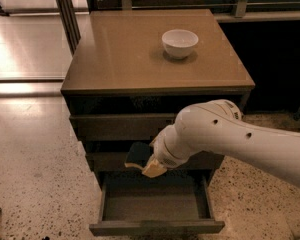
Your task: Pick sponge from bottom drawer and place on counter
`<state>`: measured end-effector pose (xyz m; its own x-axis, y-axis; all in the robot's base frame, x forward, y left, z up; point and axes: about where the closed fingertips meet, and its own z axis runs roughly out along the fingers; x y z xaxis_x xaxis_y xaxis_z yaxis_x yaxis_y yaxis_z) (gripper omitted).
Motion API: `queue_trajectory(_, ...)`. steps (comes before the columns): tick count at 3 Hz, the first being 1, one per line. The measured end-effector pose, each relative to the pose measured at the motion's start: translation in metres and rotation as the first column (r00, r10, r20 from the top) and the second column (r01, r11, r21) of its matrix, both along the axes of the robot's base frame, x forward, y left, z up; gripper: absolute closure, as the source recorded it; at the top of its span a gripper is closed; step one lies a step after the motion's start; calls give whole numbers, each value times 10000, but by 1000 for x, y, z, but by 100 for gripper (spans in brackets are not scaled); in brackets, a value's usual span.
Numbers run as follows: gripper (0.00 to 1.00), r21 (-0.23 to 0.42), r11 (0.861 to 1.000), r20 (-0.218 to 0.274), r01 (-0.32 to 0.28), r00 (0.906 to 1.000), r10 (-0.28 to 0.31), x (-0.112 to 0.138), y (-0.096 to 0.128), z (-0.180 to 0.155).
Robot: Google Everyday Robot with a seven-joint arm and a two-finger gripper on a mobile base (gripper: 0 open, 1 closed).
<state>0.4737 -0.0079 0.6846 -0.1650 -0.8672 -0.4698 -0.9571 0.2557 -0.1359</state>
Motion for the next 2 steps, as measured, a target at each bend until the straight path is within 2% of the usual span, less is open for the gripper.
queue_trajectory(1, 100, 945, 9955, -468, 100, 9989, -56, 8, -5, 9)
queue_trajectory(2, 100, 1893, 9817, -831, 209, 9965, -52, 35, -8, 61)
